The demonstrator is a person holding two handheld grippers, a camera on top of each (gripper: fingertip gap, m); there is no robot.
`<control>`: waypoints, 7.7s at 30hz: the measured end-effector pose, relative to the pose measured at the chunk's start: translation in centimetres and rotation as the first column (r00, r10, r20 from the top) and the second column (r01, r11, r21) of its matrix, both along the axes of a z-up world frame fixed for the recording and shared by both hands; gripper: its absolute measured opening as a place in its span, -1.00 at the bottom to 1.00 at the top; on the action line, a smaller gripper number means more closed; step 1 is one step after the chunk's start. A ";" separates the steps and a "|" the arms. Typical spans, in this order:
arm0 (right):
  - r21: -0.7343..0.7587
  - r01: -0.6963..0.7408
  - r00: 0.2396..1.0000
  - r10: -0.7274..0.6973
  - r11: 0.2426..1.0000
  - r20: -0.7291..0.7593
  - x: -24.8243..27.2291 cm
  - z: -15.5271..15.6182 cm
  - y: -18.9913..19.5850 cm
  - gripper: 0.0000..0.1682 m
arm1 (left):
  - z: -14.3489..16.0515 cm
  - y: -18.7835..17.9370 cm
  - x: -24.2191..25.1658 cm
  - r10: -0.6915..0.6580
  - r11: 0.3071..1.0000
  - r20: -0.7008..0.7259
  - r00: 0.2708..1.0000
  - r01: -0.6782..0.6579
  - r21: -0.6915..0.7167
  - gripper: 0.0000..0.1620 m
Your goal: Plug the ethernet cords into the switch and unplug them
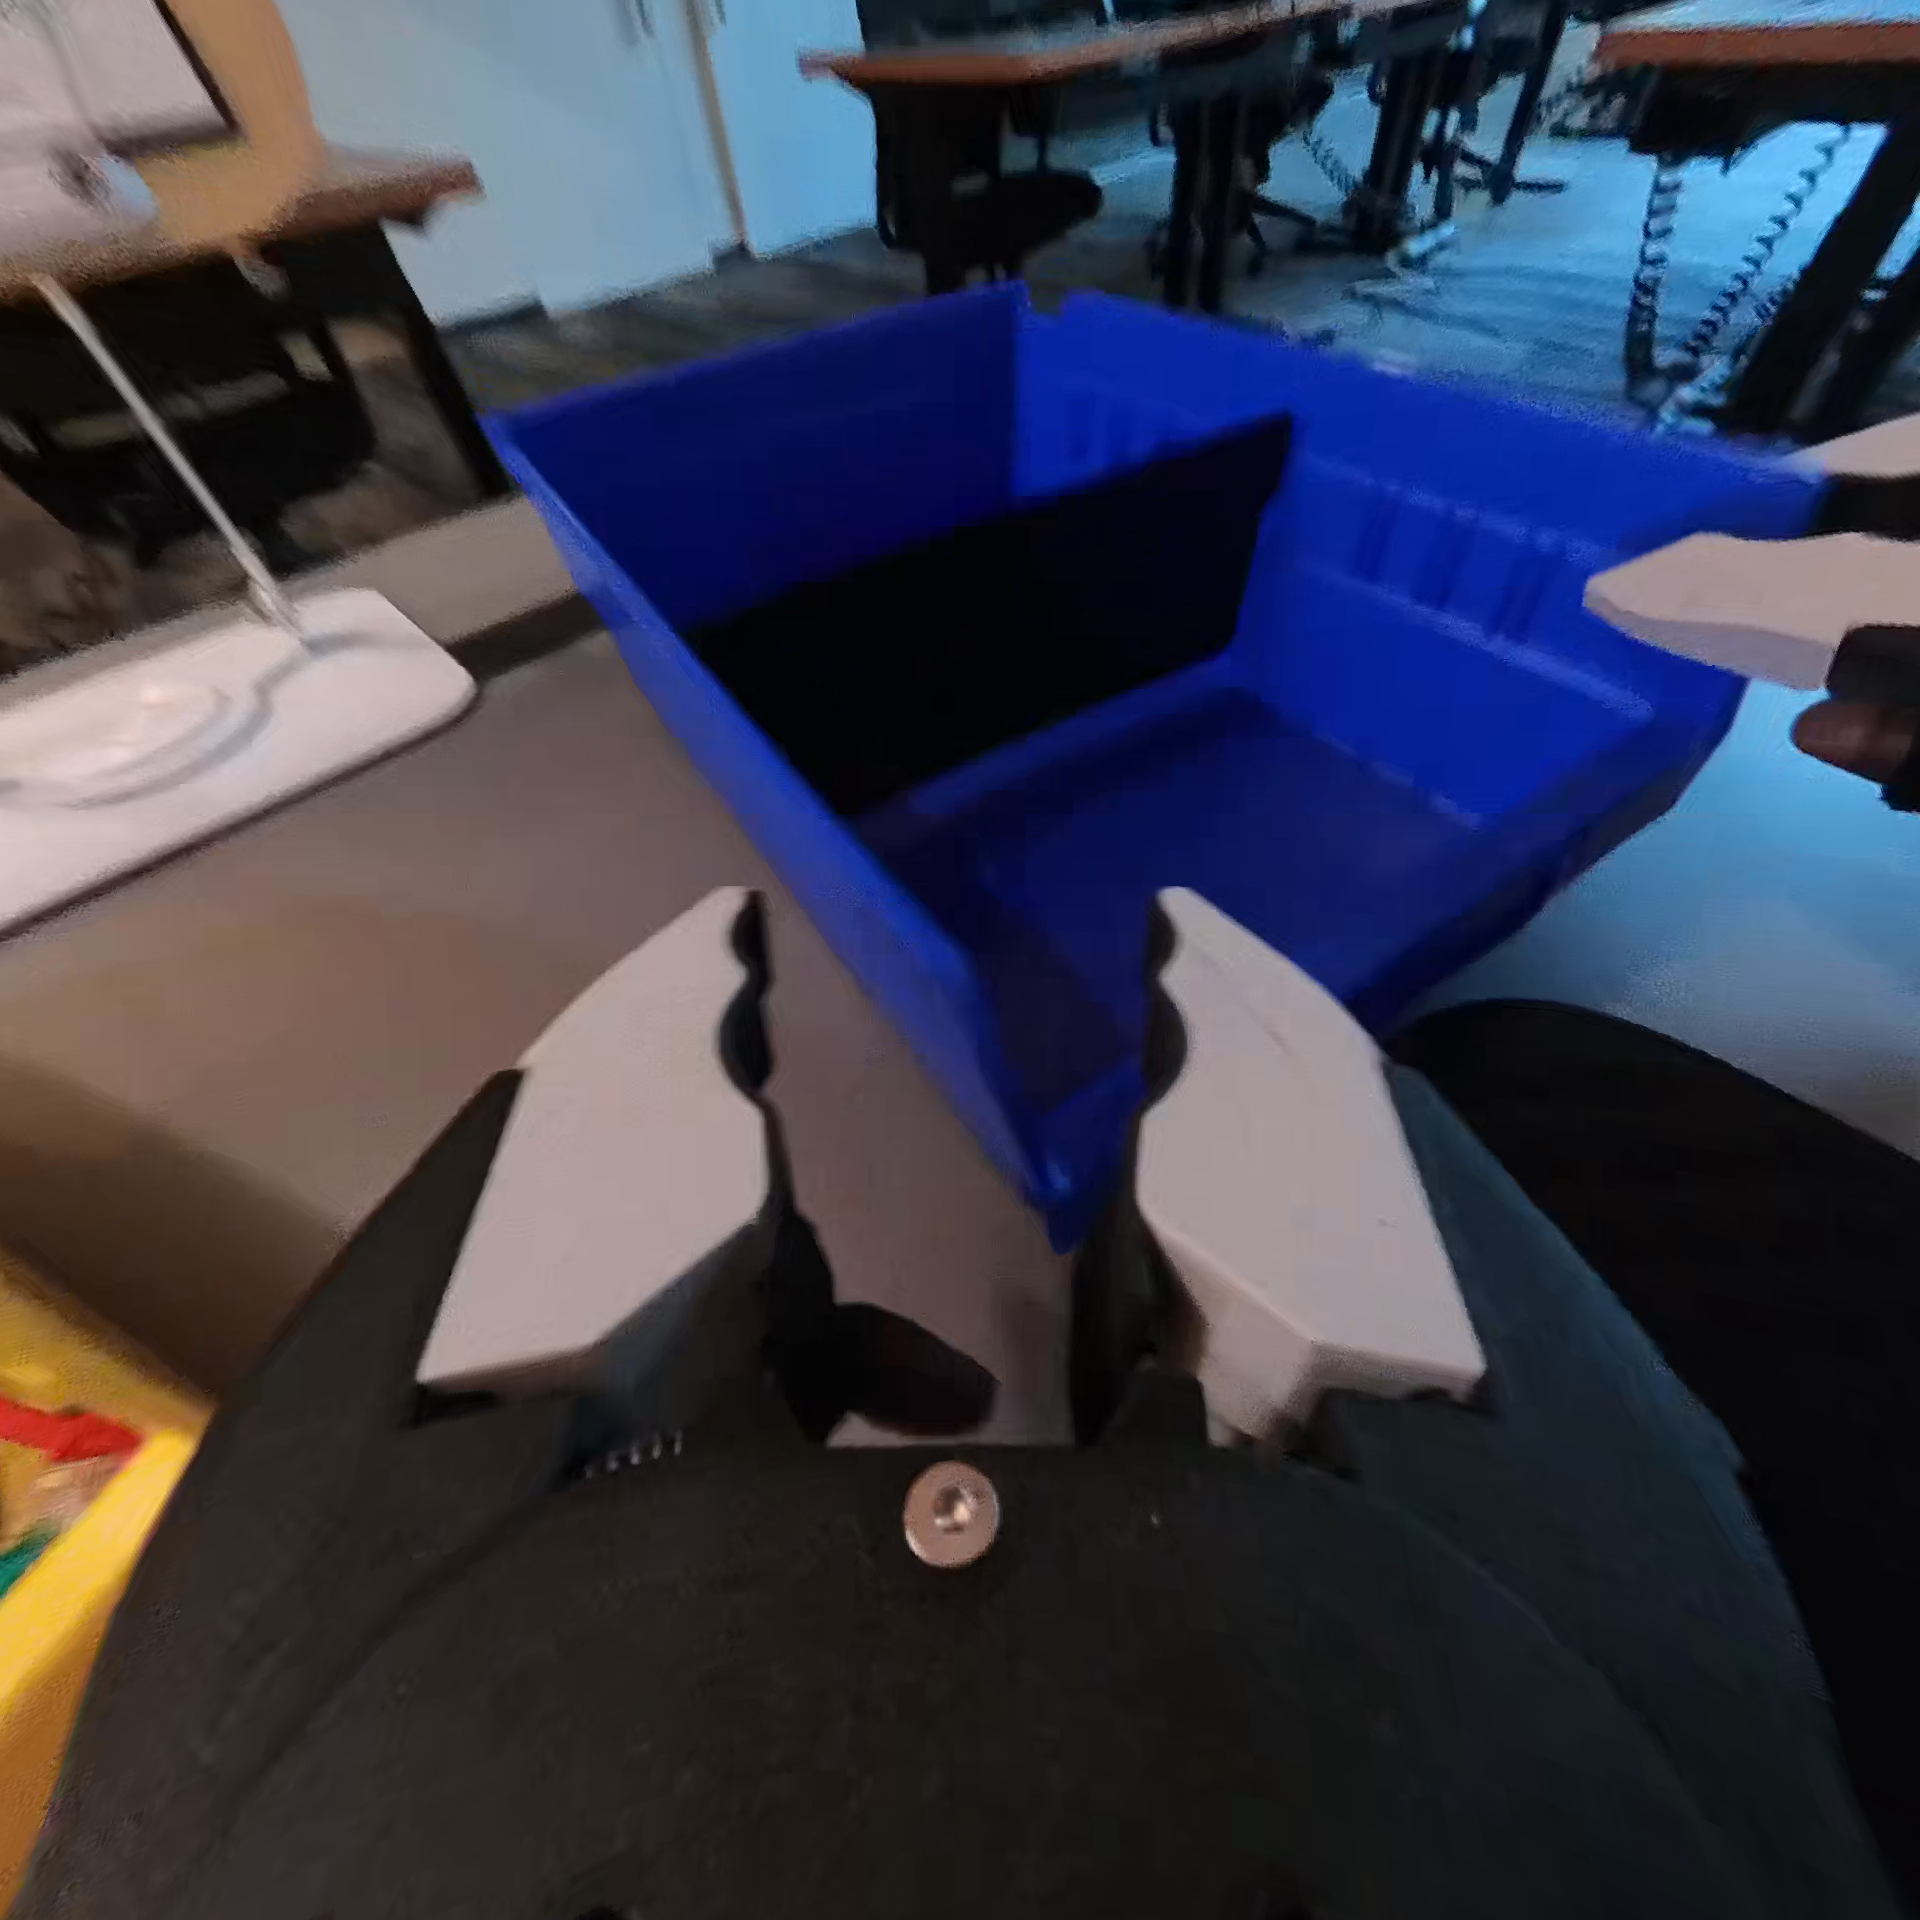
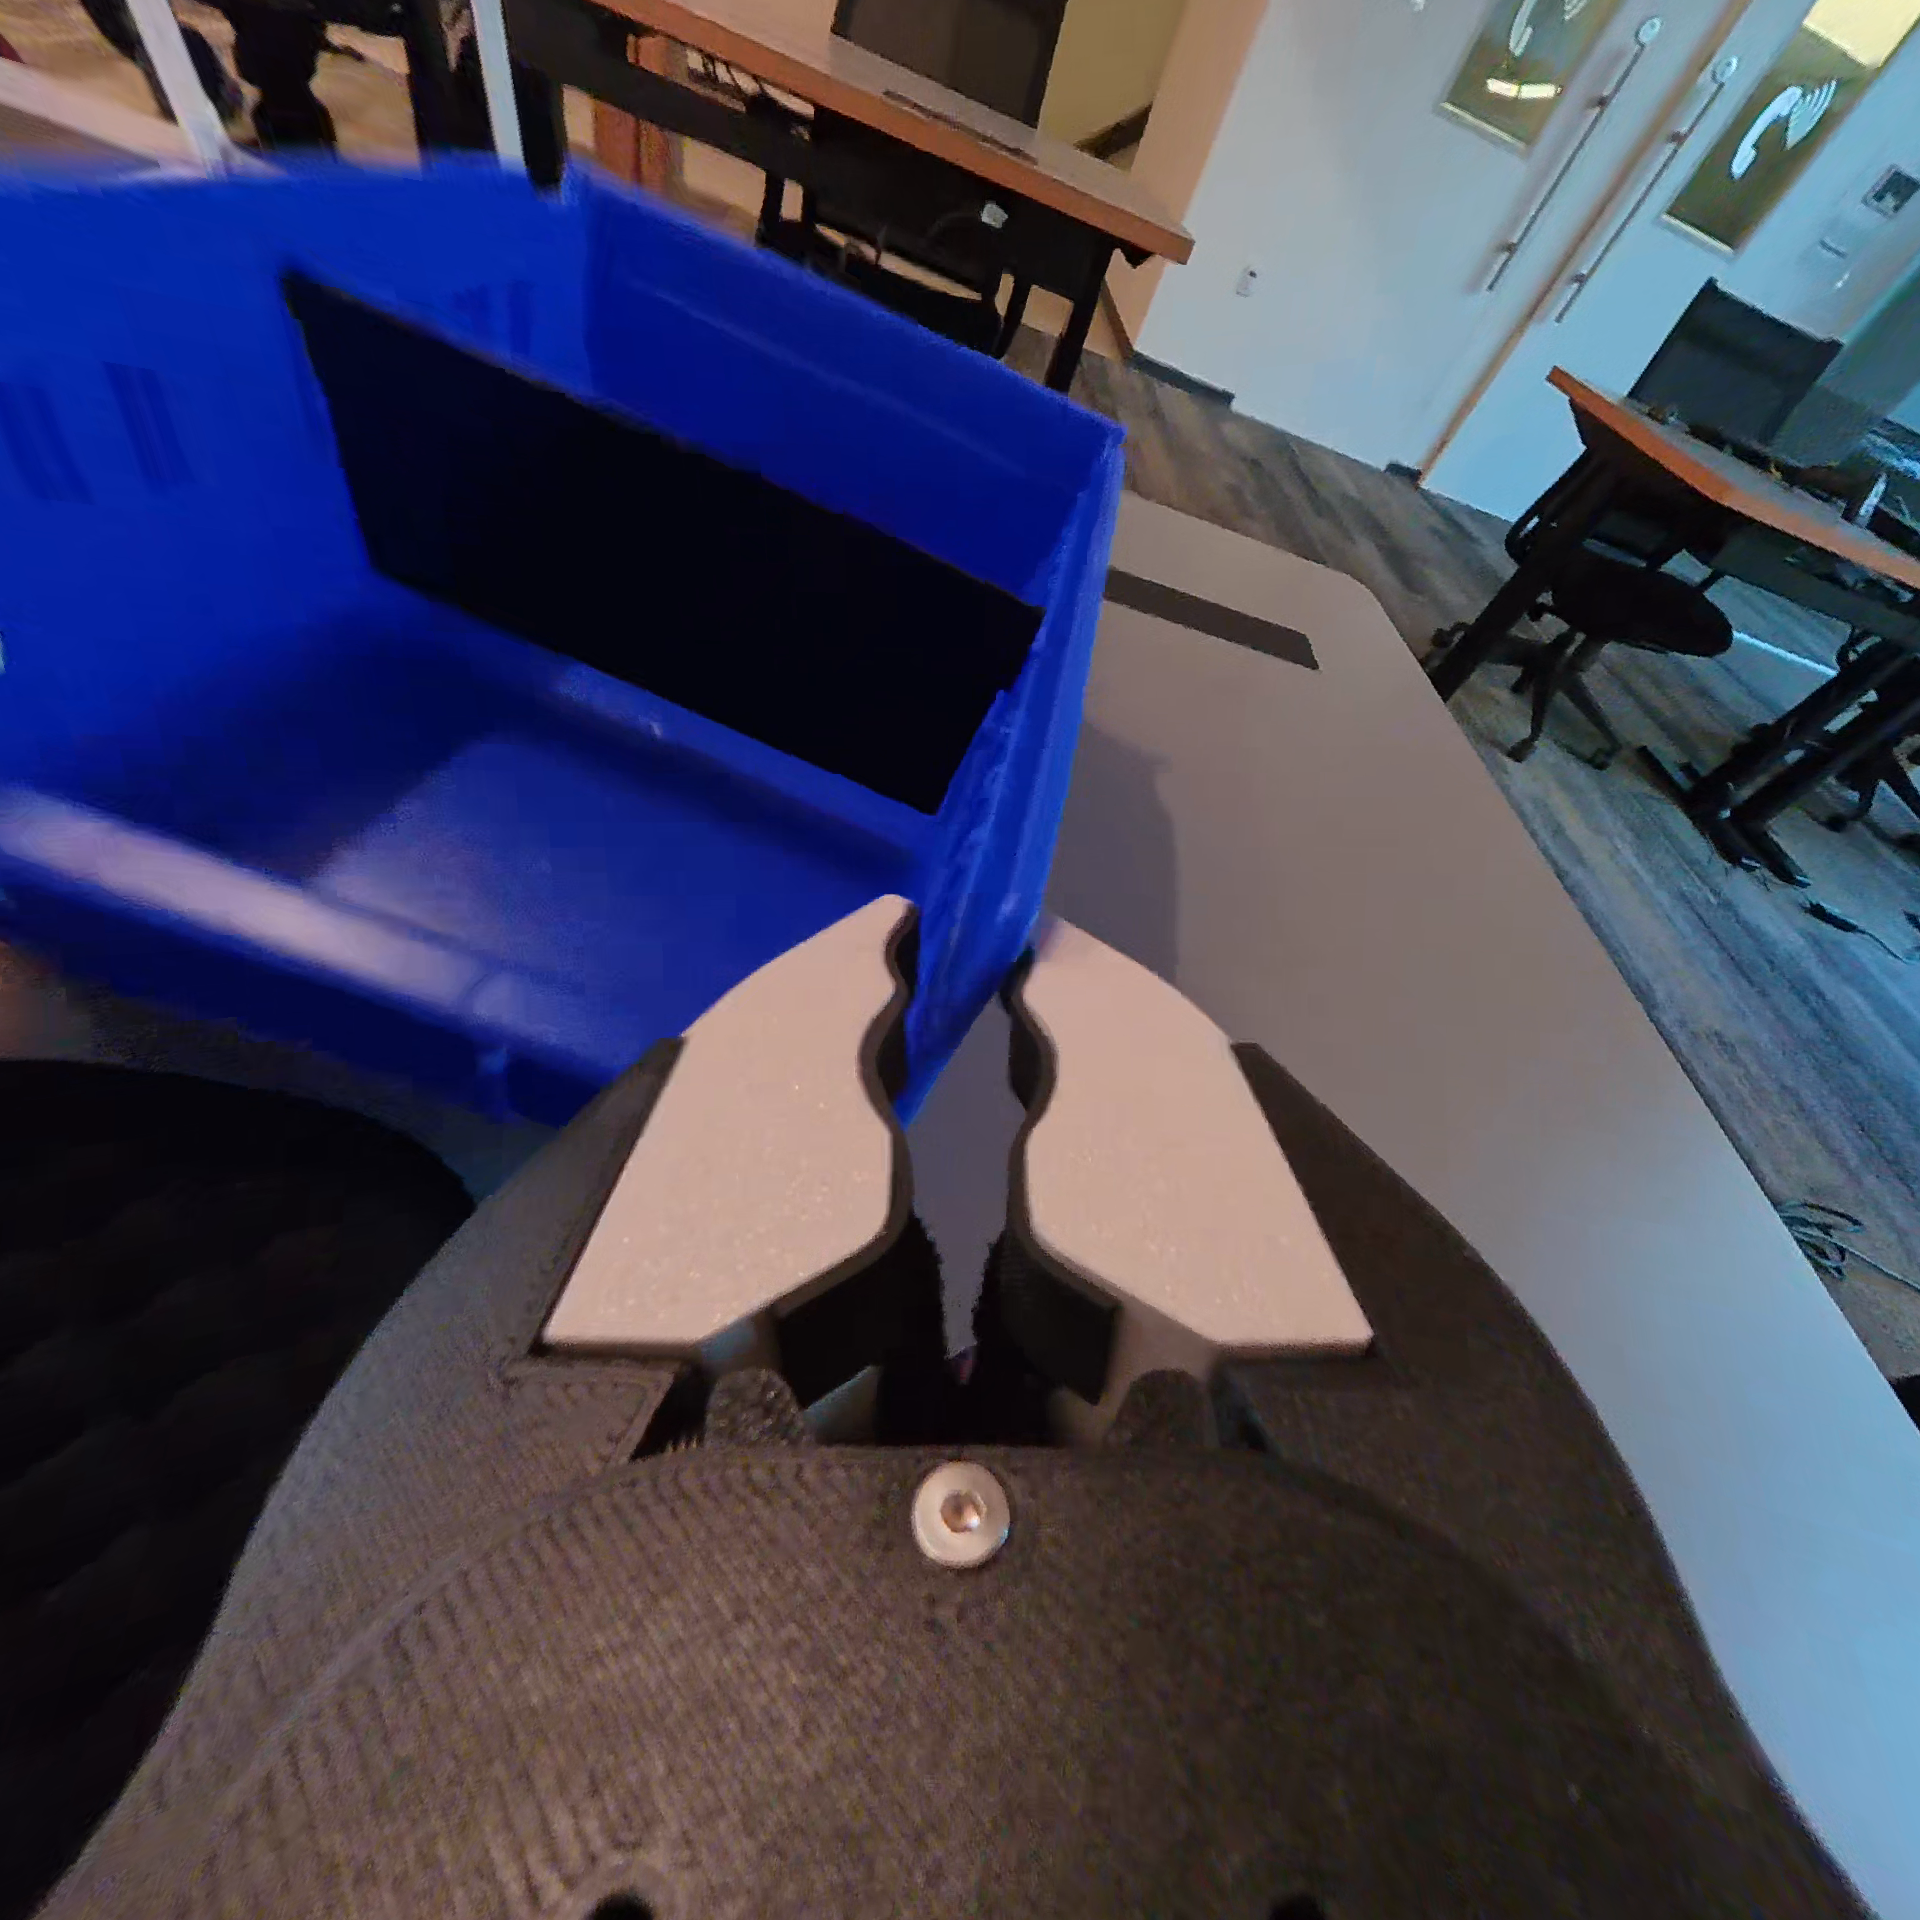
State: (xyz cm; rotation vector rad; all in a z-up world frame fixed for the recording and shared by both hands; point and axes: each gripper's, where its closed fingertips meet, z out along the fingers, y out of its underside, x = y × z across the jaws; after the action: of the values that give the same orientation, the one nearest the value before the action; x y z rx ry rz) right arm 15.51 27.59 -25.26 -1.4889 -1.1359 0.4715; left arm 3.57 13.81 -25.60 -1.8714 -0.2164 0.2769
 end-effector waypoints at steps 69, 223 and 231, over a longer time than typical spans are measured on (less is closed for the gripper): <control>-0.039 -0.633 0.557 0.489 0.773 0.671 -0.1 -5.0 -3.6 -0.59 | -5.1 -37.4 -13.6 -0.194 0.619 -0.035 0.980 0.094 -0.780 -0.61; -0.109 -0.763 0.628 0.771 0.637 0.108 -3.1 3.5 -18.3 0.54 | 4.0 -38.2 -14.0 0.385 0.875 0.086 0.919 -0.334 -0.349 -0.26; -0.093 -0.757 0.636 0.762 0.647 0.124 -2.9 3.9 -18.2 0.53 | 0.0 -40.5 -17.1 0.425 0.846 0.214 0.880 -0.301 -0.440 -0.52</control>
State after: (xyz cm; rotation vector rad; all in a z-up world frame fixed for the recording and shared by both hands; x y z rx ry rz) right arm 12.64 9.44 -21.34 -1.0064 -1.8960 0.9696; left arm -13.52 -26.69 -25.56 -2.2677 -0.7922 0.3085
